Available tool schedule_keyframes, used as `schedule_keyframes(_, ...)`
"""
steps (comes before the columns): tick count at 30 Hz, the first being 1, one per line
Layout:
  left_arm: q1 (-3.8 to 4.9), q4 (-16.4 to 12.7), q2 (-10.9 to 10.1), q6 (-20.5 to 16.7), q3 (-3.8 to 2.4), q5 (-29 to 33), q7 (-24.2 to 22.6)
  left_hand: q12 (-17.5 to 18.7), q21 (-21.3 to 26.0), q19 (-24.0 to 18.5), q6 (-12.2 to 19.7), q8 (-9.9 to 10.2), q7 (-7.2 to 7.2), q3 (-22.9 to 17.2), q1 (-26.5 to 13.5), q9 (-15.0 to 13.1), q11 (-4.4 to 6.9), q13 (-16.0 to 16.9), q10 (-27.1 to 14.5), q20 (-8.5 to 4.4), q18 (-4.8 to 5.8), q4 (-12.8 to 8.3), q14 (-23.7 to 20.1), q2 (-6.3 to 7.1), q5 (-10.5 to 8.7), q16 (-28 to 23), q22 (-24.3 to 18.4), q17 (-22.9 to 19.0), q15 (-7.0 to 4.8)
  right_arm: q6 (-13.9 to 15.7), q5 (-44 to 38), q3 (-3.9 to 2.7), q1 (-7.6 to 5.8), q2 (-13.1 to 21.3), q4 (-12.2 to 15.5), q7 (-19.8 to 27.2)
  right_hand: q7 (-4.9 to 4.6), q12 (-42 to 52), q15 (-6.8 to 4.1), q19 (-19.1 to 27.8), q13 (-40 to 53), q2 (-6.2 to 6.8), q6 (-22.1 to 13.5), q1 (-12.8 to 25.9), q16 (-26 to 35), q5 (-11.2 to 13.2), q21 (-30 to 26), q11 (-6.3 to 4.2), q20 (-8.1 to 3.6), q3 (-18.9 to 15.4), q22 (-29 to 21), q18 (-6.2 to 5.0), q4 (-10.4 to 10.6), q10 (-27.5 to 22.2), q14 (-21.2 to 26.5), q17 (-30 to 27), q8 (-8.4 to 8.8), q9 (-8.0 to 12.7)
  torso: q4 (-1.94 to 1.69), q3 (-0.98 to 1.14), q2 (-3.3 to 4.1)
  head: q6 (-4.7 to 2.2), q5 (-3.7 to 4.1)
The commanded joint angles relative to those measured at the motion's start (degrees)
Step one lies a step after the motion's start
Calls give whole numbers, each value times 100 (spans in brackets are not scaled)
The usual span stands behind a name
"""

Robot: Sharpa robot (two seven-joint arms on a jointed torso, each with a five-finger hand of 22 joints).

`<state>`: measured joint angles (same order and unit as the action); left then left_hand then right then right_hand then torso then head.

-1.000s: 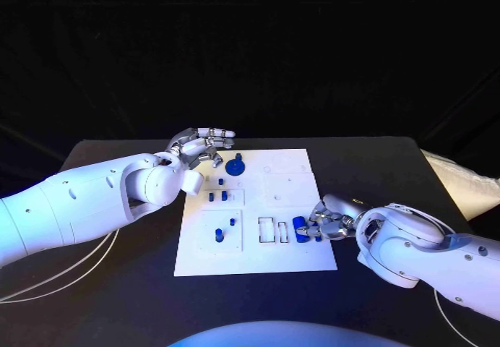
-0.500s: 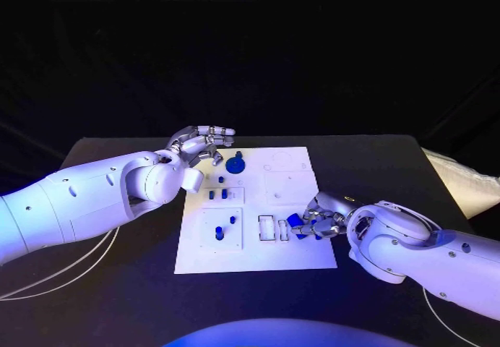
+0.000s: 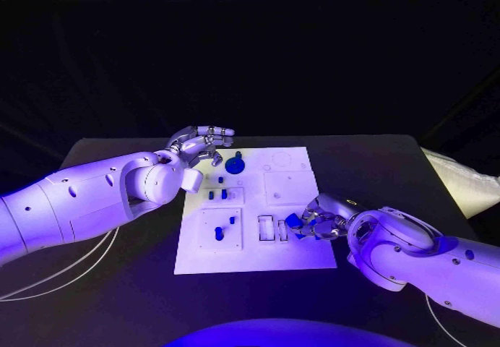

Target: Assemble the parts on the task board

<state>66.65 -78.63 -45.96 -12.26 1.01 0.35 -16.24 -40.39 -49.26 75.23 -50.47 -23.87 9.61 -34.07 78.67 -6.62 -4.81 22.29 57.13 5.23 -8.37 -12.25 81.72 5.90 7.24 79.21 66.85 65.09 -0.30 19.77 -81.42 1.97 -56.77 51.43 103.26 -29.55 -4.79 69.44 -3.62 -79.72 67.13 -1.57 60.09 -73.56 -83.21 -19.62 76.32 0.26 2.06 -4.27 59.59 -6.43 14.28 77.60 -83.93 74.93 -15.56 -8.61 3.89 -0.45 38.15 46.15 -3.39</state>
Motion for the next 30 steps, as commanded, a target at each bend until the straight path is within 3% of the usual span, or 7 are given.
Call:
schedule_keyframes(1, -7, 0, 8, 111, -3, 25, -29, 37, 11, -32, 33, -39, 8, -17, -14, 9, 15, -8, -3, 4, 5, 19, -11, -24, -8, 5, -8, 3, 1, 441, 330, -21, -12, -10, 124, 210, 33, 25, -53, -18, 37, -85, 77, -114, -21, -52, 17, -38, -17, -20, 15, 92, -16, 93, -365, 0, -95, -206, -4, -1, 0, -10, -27)
schedule_keyframes(8, -11, 5, 24, 128, -3, 25, -10, 38, 10, -31, 36, -39, 9, -17, -13, 10, 15, -9, -5, 4, 6, 21, -10, -26, -7, 7, -8, 8, 2, 264, 527, -30, -23, -174, 115, 228, 46, 15, -60, -23, 44, -104, 89, -130, -23, -98, 20, -47, -24, -33, 16, 93, -12, 98, -365, 3, -101, -250, -5, -8, 4, 10, -34)
schedule_keyframes(16, -13, 12, 41, 146, -3, 25, 0, 38, 10, -31, 36, -39, 9, -17, -13, 10, 15, -9, -5, 4, 6, 21, -10, -26, -7, 7, -8, 8, 2, -269, 573, -31, -20, -470, -37, 129, 69, -120, -73, -23, -55, -185, 156, 134, -7, -51, 15, -63, -35, -180, 14, 94, 199, 56, -355, -32, -143, -397, -5, -8, 4, 14, -41)
schedule_keyframes(30, -14, 31, 74, 158, -4, 25, -1, 39, 20, -35, 39, -39, 10, -17, -13, 12, 14, -9, -7, 5, 4, 22, -10, -28, -6, 7, -14, 9, 2, -364, 439, -30, -19, -733, -184, -56, 125, -397, -113, -31, -294, -292, 205, 493, -18, 32, 15, -111, -65, -433, 31, 96, 231, 14, -360, 2, -199, -647, 2, -3, 4, 20, -86)
